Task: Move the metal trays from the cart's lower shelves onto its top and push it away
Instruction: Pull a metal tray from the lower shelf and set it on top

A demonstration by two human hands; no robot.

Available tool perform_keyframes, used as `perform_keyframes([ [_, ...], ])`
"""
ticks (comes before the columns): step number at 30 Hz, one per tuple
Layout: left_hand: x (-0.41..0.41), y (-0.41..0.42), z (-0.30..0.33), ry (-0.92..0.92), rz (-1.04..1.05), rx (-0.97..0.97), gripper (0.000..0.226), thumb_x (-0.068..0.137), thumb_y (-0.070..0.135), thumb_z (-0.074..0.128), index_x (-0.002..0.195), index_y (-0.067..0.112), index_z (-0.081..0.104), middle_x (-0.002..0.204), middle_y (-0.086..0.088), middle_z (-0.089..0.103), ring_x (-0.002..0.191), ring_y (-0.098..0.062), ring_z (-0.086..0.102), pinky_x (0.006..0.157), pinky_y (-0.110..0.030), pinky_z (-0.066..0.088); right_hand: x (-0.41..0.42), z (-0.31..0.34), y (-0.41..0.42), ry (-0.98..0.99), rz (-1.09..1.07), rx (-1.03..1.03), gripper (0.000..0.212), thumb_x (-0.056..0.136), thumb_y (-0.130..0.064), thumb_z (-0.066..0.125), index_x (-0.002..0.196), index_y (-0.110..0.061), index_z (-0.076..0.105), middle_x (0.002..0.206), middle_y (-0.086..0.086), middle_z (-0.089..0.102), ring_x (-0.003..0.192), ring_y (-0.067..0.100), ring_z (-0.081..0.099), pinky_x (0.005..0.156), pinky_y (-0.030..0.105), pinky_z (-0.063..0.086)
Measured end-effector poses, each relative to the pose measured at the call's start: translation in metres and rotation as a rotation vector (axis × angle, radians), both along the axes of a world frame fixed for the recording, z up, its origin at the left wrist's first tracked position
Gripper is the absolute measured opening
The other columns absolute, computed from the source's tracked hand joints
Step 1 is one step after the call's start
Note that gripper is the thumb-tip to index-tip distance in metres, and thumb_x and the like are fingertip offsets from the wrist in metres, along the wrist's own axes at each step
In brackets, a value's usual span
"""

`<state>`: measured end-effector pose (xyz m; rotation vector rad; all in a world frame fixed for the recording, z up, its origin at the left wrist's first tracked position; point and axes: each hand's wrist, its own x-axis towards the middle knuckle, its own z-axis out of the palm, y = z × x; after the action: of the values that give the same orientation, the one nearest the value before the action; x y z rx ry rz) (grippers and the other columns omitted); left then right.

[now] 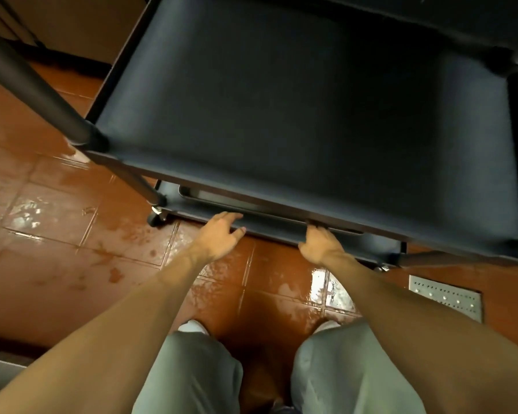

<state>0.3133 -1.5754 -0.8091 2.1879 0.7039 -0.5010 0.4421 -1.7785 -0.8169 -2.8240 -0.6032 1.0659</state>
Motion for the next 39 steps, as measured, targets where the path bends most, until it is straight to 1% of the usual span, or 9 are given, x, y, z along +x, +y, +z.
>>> perform_keyframes([
  [2,0.004,0.002,-0.012,0.001,-0.009,0.043,0.052,0.098,0.037,0.050,0.145,0.021,0.039,0.154,-0.006,0.037,0.140,-0.025,0.036,0.115,-0.040,0.029,0.008,-0.006,-0.002,-0.018,0.012,-0.027,0.025,0.093,-0.024,0.054,0.112,-0.009,0.056,0.112,0.015,0.062,0.090,0.027,0.059,0.080,0.032,0.047],
  [7,0.024,0.013,-0.044,0.011,-0.101,0.154,0.052,0.097,0.028,0.051,0.145,0.013,0.038,0.149,-0.012,0.043,0.140,-0.025,0.035,0.114,-0.034,0.026,0.029,-0.030,-0.004,-0.035,0.010,-0.056,0.012,0.093,-0.021,0.054,0.102,-0.014,0.051,0.107,0.012,0.060,0.082,0.022,0.054,0.074,0.030,0.044],
  [11,0.036,0.017,-0.072,0.091,-0.144,0.179,0.057,0.096,0.031,0.052,0.147,0.016,0.033,0.147,-0.013,0.042,0.136,-0.028,0.040,0.114,-0.036,0.031,0.037,-0.057,-0.004,-0.040,0.036,-0.072,0.030,0.092,-0.019,0.056,0.121,-0.013,0.049,0.117,0.014,0.057,0.105,0.030,0.059,0.087,0.034,0.047],
  [18,0.053,0.016,-0.118,0.107,-0.232,0.265,0.058,0.091,0.029,0.055,0.145,0.018,0.036,0.144,-0.010,0.046,0.129,-0.026,0.046,0.111,-0.037,0.037,0.039,-0.105,-0.008,-0.046,0.096,-0.128,0.054,0.089,-0.011,0.057,0.138,-0.017,0.038,0.135,0.012,0.048,0.120,0.030,0.051,0.103,0.035,0.042],
  [23,0.069,0.022,-0.130,0.102,-0.304,0.292,0.051,0.093,0.030,0.051,0.141,0.016,0.038,0.140,-0.010,0.049,0.124,-0.026,0.049,0.108,-0.035,0.037,0.046,-0.123,-0.013,-0.134,0.167,-0.127,0.059,0.089,-0.010,0.057,0.143,-0.018,0.034,0.145,0.010,0.041,0.131,0.030,0.042,0.110,0.036,0.035],
  [27,0.075,0.026,-0.143,0.094,-0.321,0.275,0.053,0.093,0.030,0.052,0.143,0.018,0.038,0.143,-0.010,0.048,0.126,-0.027,0.048,0.107,-0.037,0.039,0.051,-0.135,-0.011,-0.146,0.166,-0.111,0.052,0.089,-0.010,0.057,0.138,-0.015,0.040,0.140,0.013,0.046,0.126,0.031,0.046,0.105,0.037,0.038],
  [32,0.079,0.030,-0.152,0.121,-0.363,0.313,0.059,0.095,0.027,0.051,0.149,0.015,0.030,0.155,-0.010,0.034,0.141,-0.027,0.032,0.116,-0.037,0.027,0.055,-0.150,-0.006,-0.228,0.164,-0.087,0.048,0.087,-0.004,0.059,0.132,-0.012,0.045,0.136,0.014,0.049,0.121,0.032,0.049,0.101,0.038,0.041],
  [37,0.083,0.032,-0.161,0.098,-0.391,0.379,0.053,0.095,0.025,0.050,0.146,0.014,0.036,0.151,-0.010,0.040,0.137,-0.027,0.037,0.112,-0.035,0.030,0.063,-0.160,-0.001,-0.345,0.112,-0.001,0.030,0.092,0.000,0.051,0.120,-0.008,0.051,0.122,0.017,0.056,0.108,0.032,0.056,0.082,0.032,0.043],
  [39,0.084,0.029,-0.165,0.073,-0.389,0.412,0.050,0.095,0.024,0.051,0.142,0.012,0.041,0.146,-0.011,0.046,0.133,-0.027,0.041,0.109,-0.035,0.032,0.066,-0.162,-0.002,-0.349,0.100,0.016,0.027,0.095,-0.001,0.046,0.120,-0.008,0.051,0.122,0.018,0.056,0.109,0.031,0.055,0.082,0.030,0.041],
])
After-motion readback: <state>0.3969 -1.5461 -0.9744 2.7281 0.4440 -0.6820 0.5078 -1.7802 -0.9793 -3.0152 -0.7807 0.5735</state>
